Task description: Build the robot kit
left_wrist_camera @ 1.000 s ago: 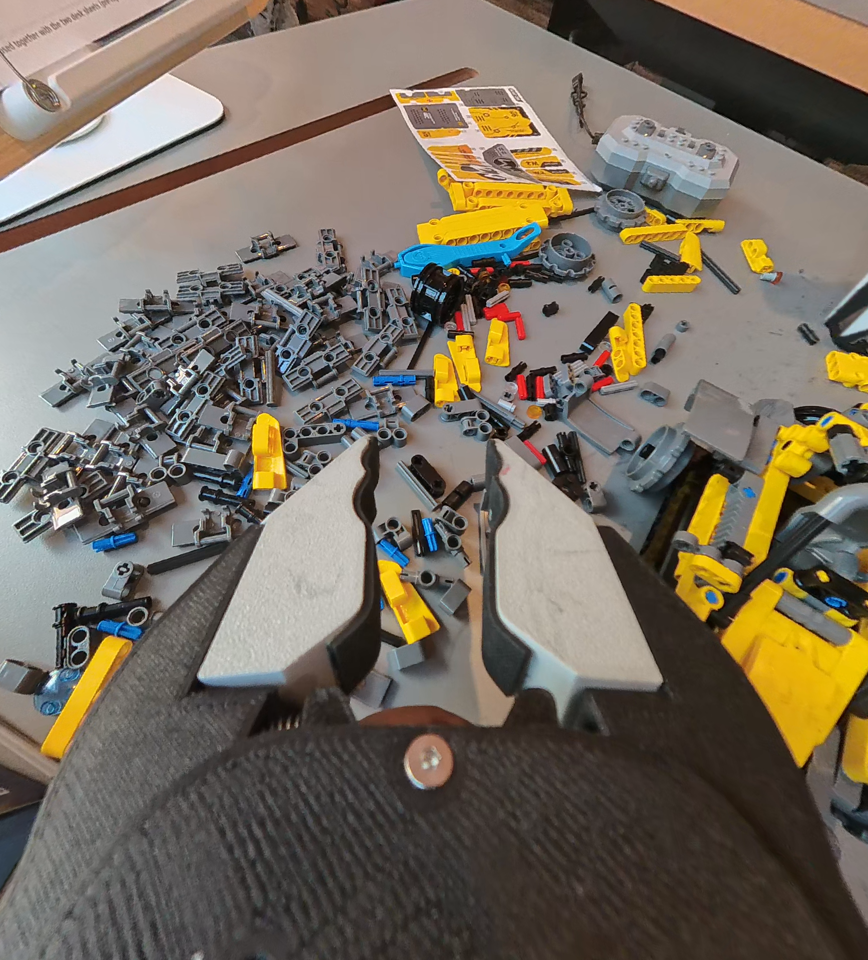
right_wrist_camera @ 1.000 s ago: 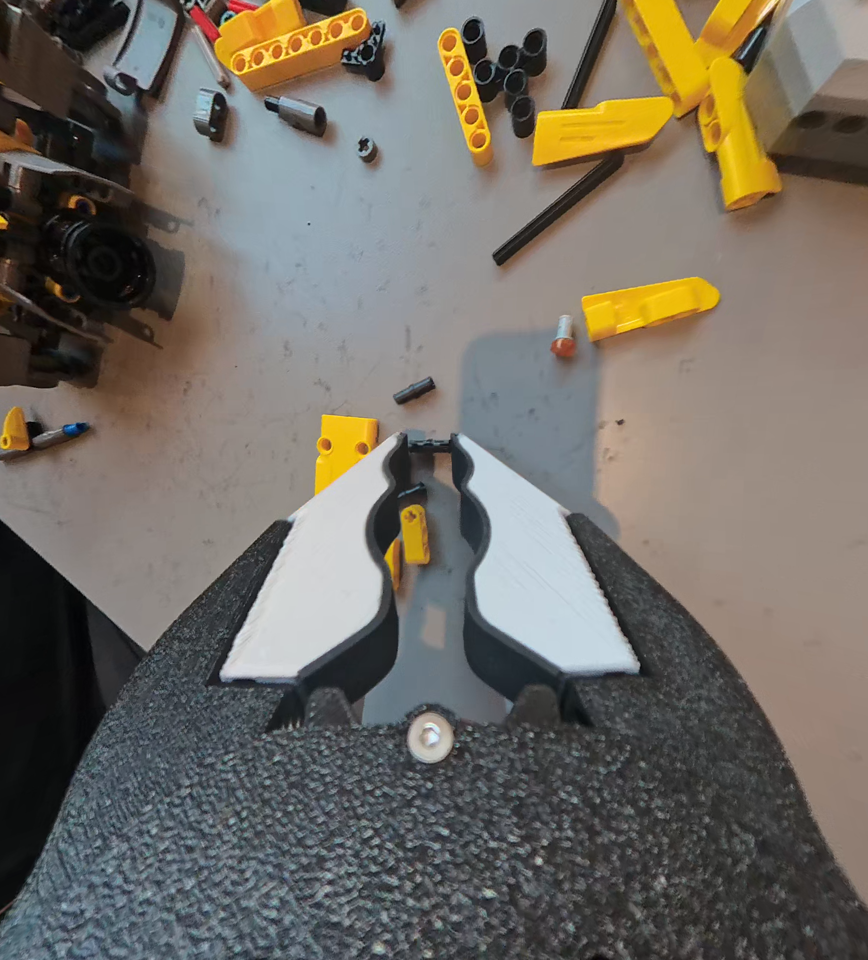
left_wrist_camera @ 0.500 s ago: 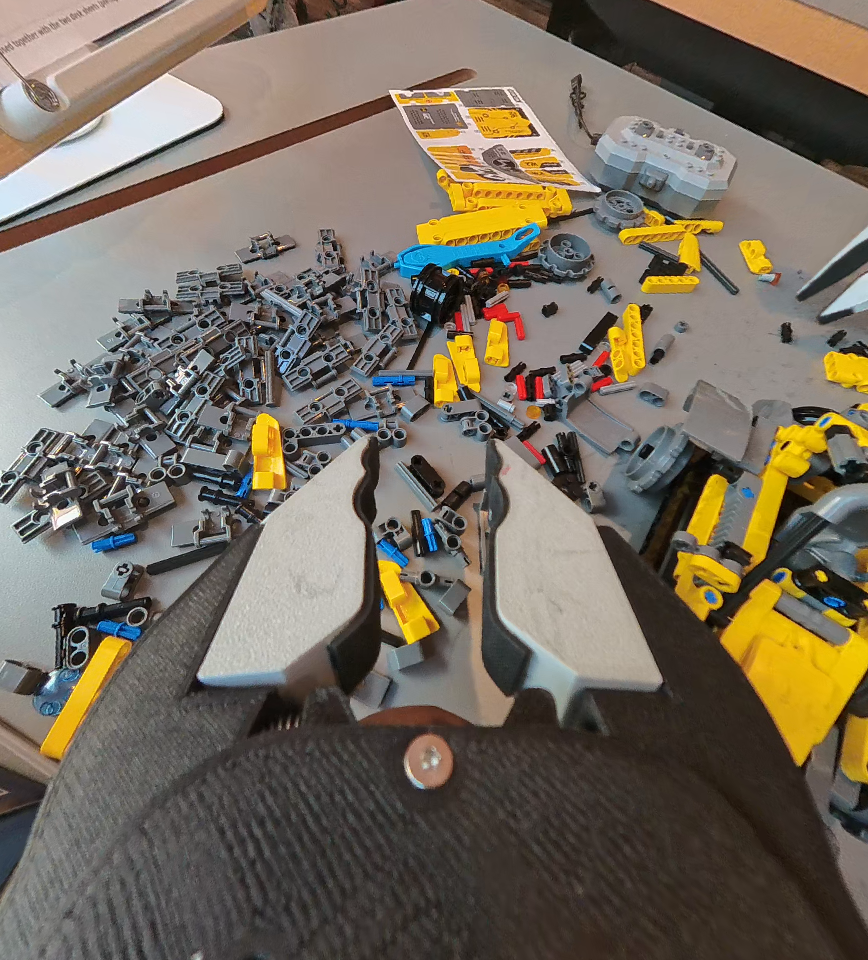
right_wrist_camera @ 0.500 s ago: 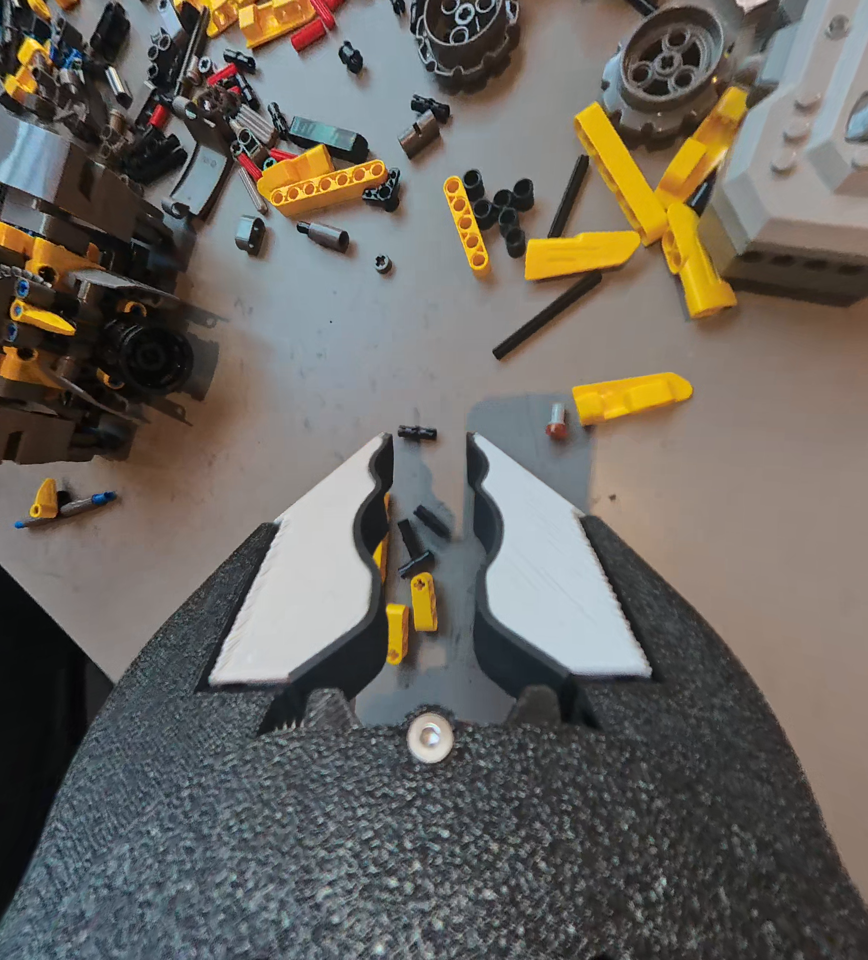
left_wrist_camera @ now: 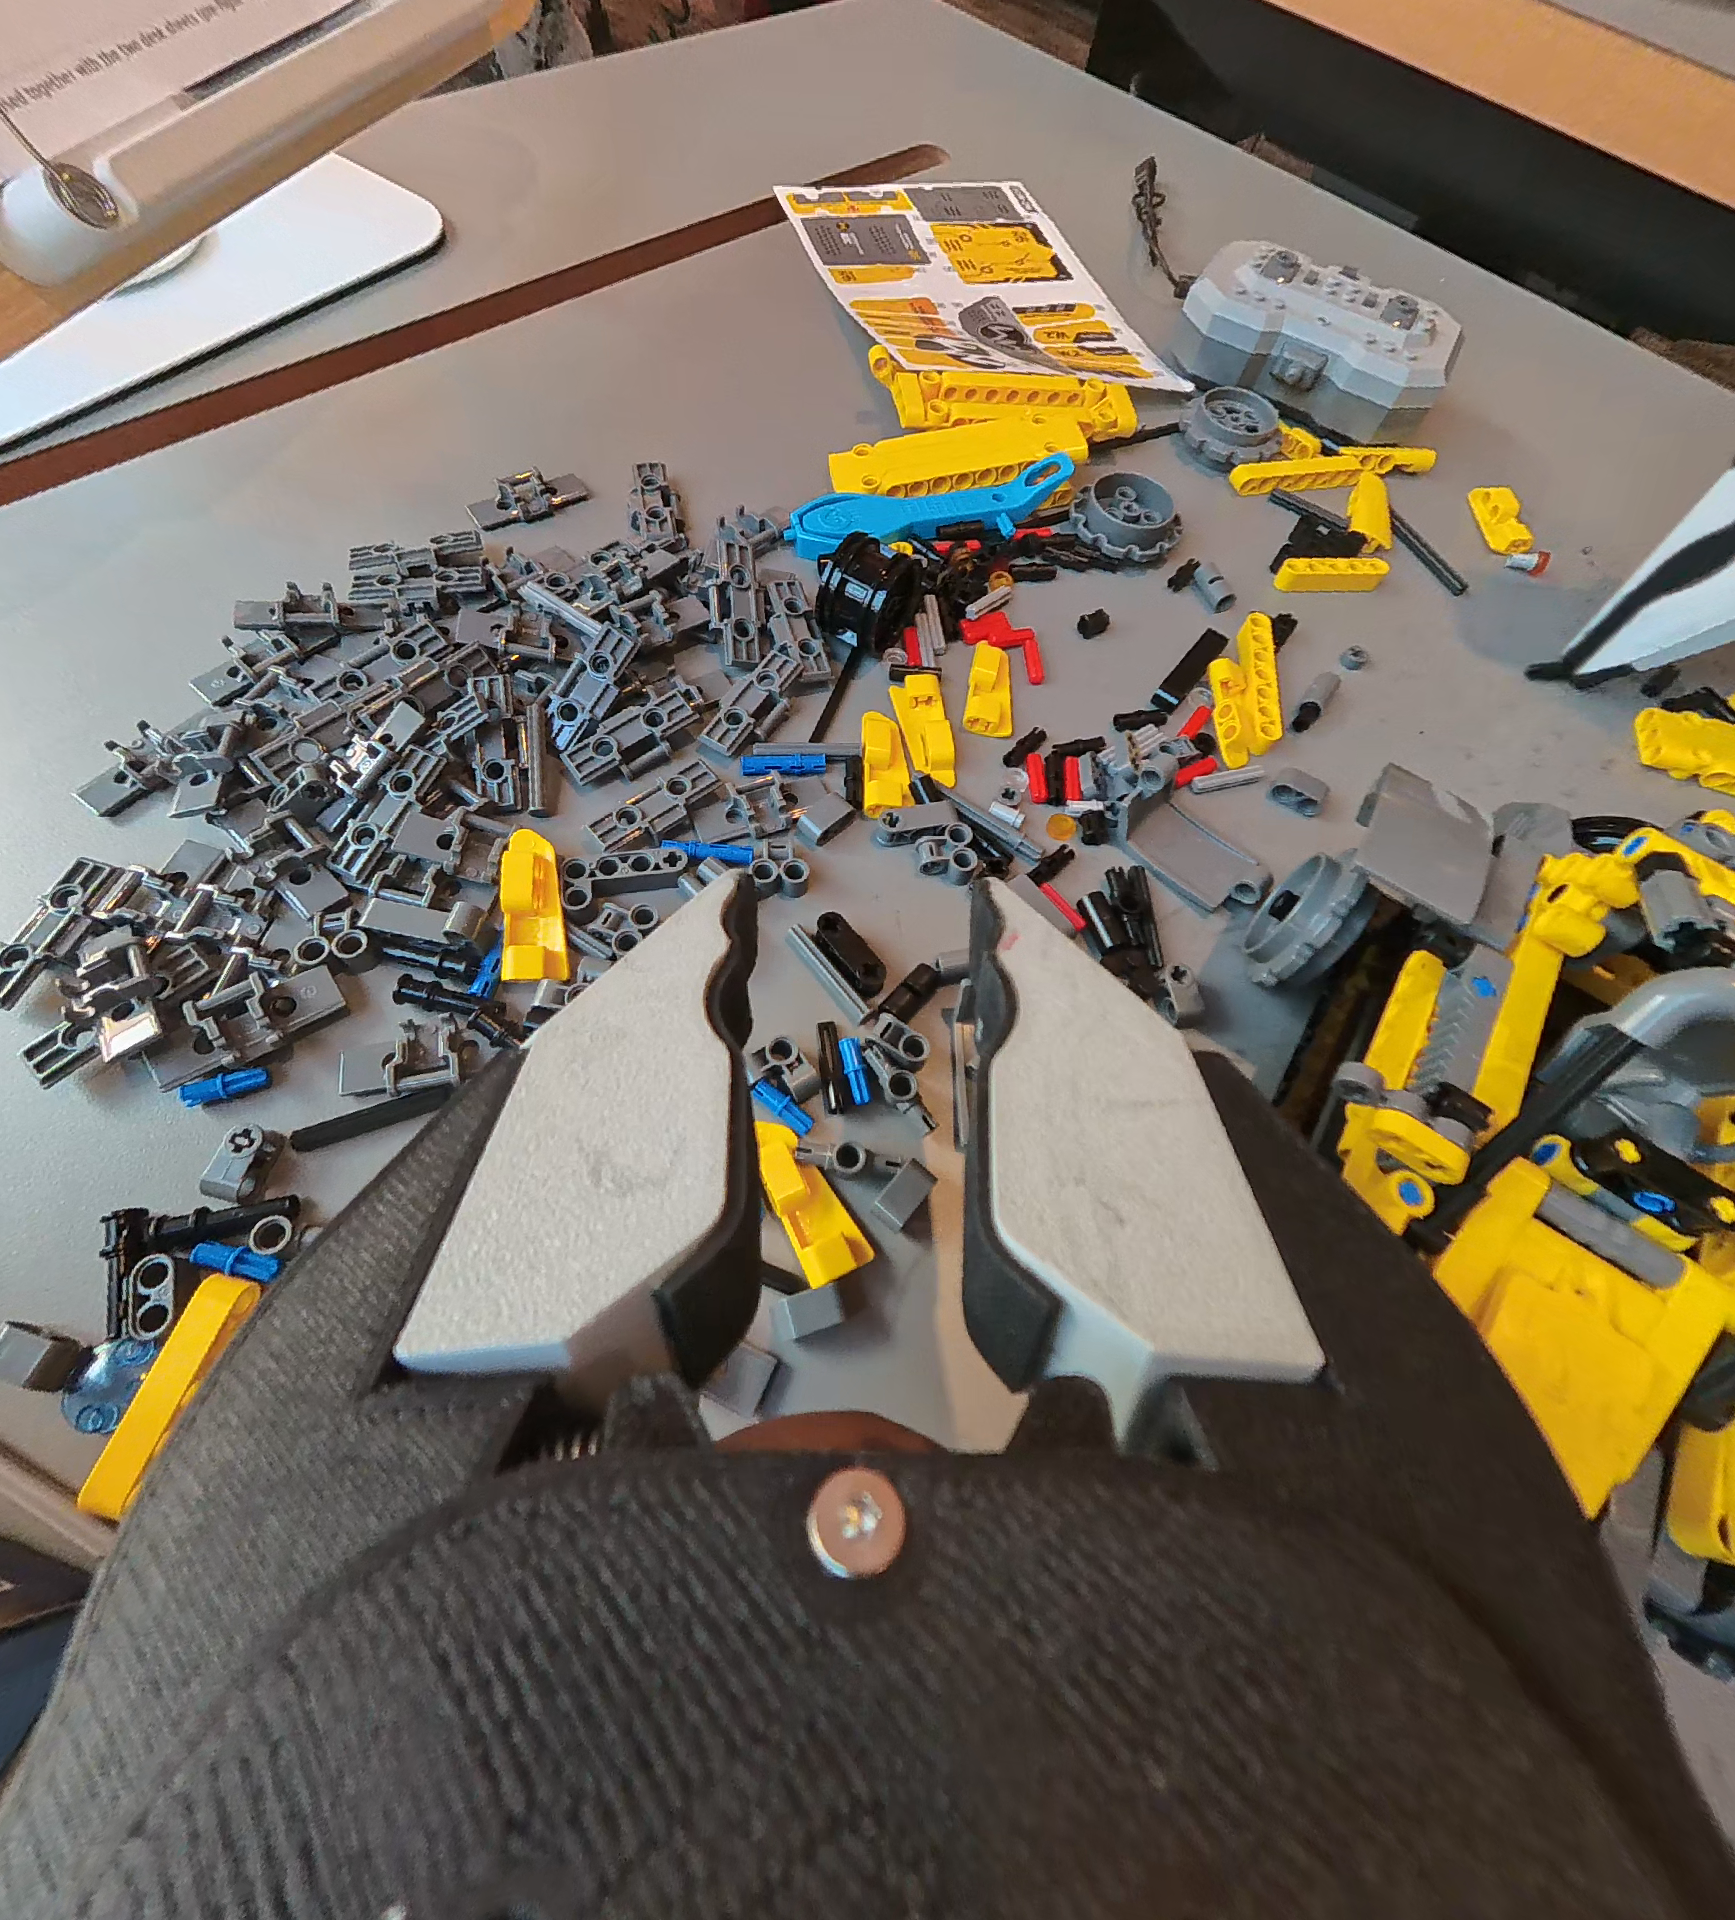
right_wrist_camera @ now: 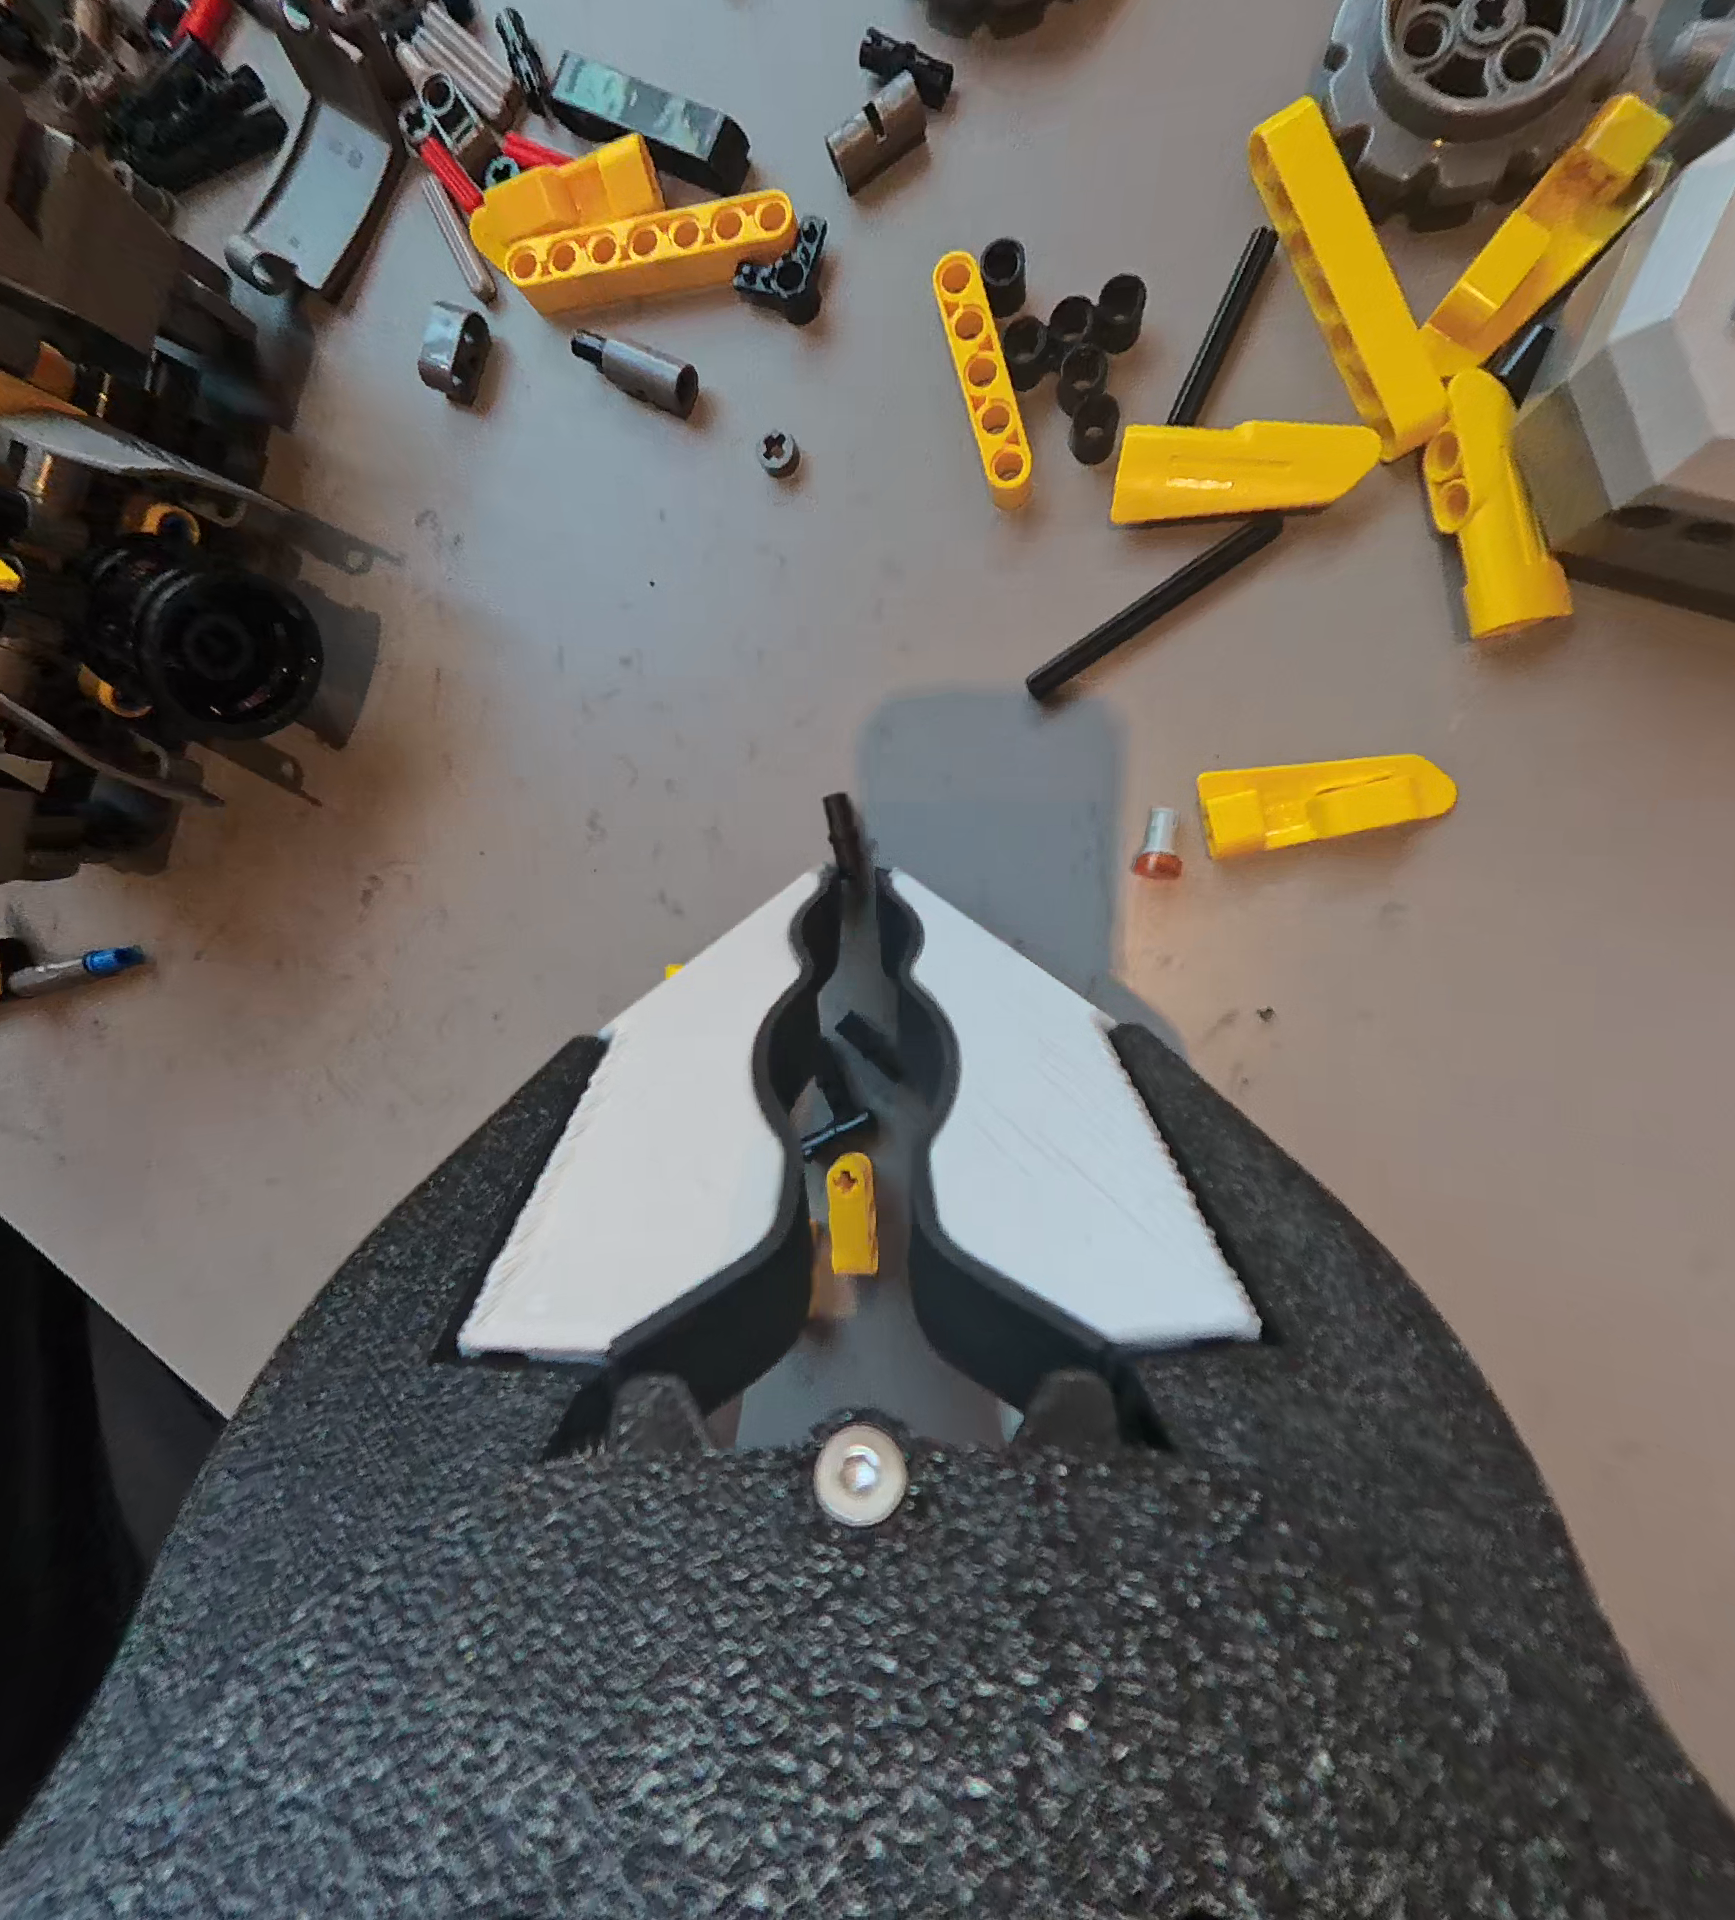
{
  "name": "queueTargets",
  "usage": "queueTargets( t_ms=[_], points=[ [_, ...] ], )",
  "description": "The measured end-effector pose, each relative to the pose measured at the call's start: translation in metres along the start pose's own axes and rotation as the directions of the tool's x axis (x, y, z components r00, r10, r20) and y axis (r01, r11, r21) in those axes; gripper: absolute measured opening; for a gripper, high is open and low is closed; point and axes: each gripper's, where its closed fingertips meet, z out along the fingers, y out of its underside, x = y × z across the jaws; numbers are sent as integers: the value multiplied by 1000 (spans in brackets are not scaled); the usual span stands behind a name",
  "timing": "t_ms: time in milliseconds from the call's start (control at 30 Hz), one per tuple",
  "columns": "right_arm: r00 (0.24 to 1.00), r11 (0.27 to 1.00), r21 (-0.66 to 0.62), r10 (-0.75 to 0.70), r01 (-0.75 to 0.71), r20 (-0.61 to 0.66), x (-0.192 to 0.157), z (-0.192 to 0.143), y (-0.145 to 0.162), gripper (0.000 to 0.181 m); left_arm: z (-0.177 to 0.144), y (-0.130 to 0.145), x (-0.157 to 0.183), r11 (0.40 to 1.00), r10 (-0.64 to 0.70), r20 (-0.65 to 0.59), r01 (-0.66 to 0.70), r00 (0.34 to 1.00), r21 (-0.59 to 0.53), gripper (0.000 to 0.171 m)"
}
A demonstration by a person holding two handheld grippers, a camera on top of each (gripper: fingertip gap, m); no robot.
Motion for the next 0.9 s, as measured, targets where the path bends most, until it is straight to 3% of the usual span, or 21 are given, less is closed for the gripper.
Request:
queueTargets(
  t_ms=[200,367,533,900],
  points=[
    [1000,997,76,22,-22,4,2,-11,-12,15,1,0,1,1000,7,0,-7,1000,-2,38],
    [999,1000,19,5,-5,-34,5,-1,-8,15,1,1,0,1000,2,1,-2,1000,-3,38],
    [999,1000,-11,-3,2,-39,5,1,-2,0,0,1,1,1000,3,-1,-3,1000,-4,38],
    [1000,999,-50,-4,3,-23,-3,-8,19,0,0,0,2,1000,3,-3,-3,1000,0,38]
  ],
)
